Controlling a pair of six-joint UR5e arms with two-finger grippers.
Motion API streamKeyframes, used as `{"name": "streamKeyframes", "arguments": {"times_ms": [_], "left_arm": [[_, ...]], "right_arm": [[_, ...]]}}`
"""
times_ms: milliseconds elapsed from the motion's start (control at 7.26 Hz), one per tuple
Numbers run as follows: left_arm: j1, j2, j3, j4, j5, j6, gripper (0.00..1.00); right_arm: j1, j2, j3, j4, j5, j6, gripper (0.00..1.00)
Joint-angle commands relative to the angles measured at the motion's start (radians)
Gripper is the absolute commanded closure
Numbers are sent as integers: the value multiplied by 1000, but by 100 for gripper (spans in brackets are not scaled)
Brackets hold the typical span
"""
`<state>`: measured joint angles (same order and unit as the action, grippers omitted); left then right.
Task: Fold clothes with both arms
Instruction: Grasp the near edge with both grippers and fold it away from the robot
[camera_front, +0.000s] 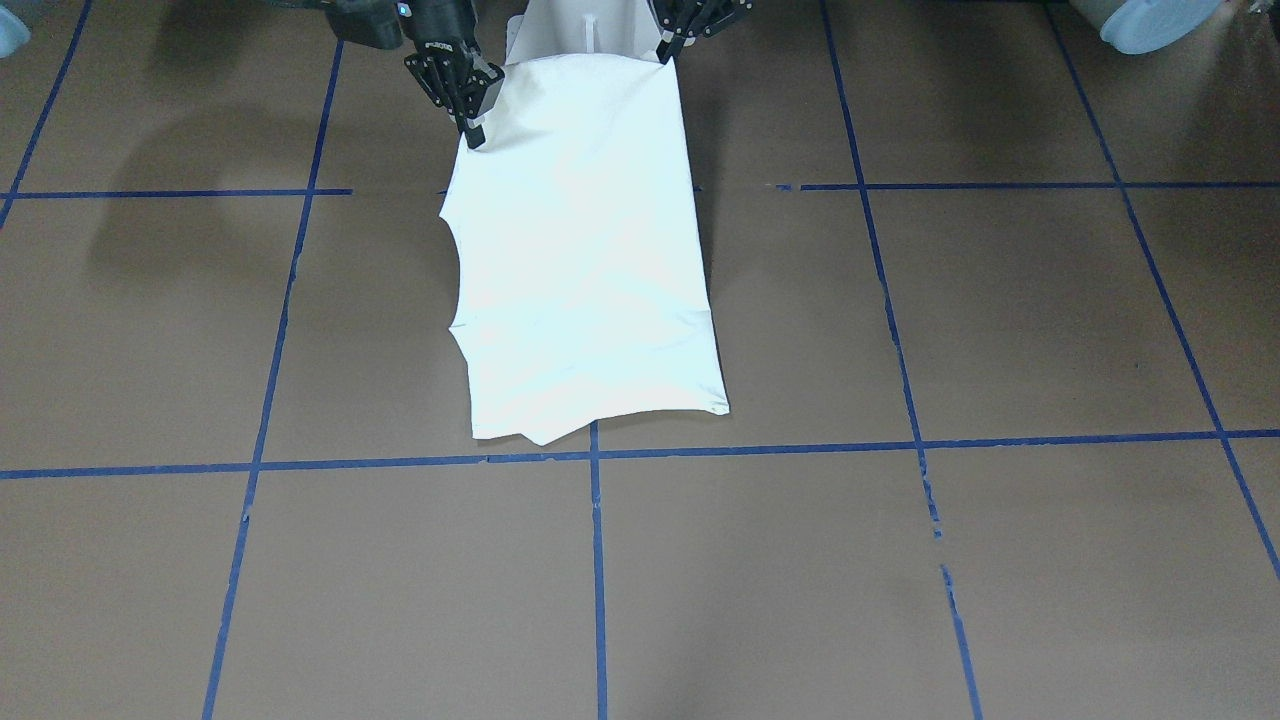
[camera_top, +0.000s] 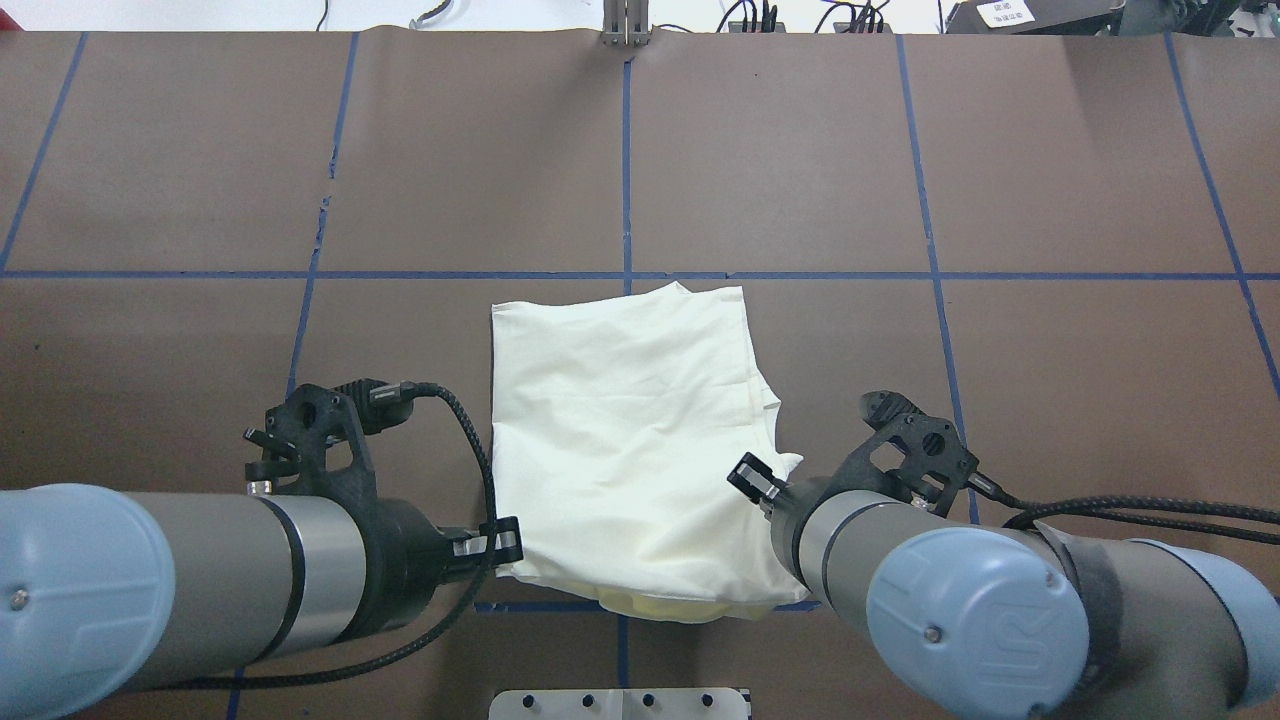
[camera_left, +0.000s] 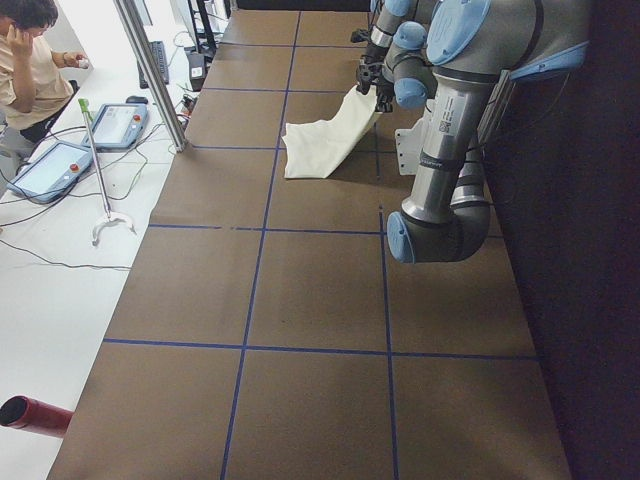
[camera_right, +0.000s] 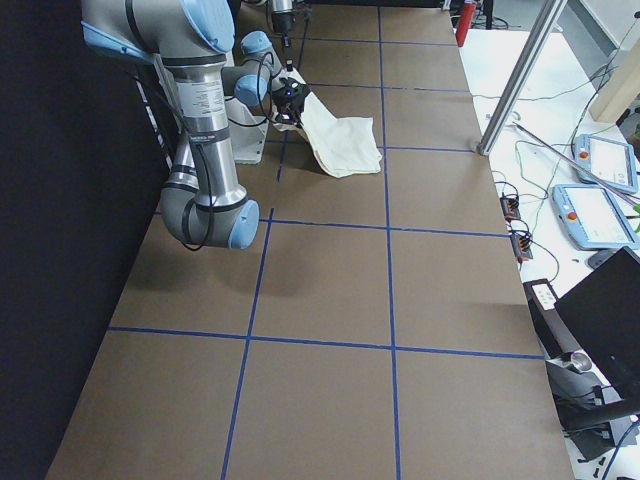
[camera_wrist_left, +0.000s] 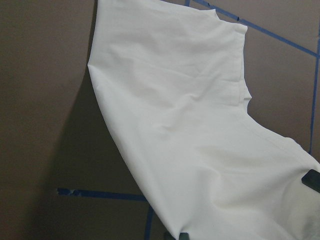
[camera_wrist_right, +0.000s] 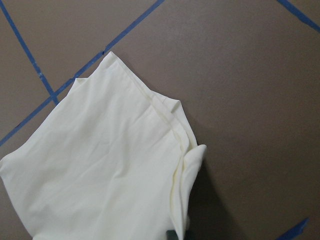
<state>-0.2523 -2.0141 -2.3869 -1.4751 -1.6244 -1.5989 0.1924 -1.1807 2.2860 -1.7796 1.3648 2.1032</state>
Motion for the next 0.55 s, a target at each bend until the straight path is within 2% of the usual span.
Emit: {"name": "streamKeyframes", "arguments": {"times_ms": [0,276,413], "left_arm": [[-131,-41,102,-1,-31,135,100],[-250,-124,263,-10,-57,233,100],[-272,-135,326,-51,-57,249,100]], "right_arm": [[92,76,-135,6,14,-43,100],[166,110,-213,8,36,-74,100],[197,154,-290,9,54,-81,100]]}}
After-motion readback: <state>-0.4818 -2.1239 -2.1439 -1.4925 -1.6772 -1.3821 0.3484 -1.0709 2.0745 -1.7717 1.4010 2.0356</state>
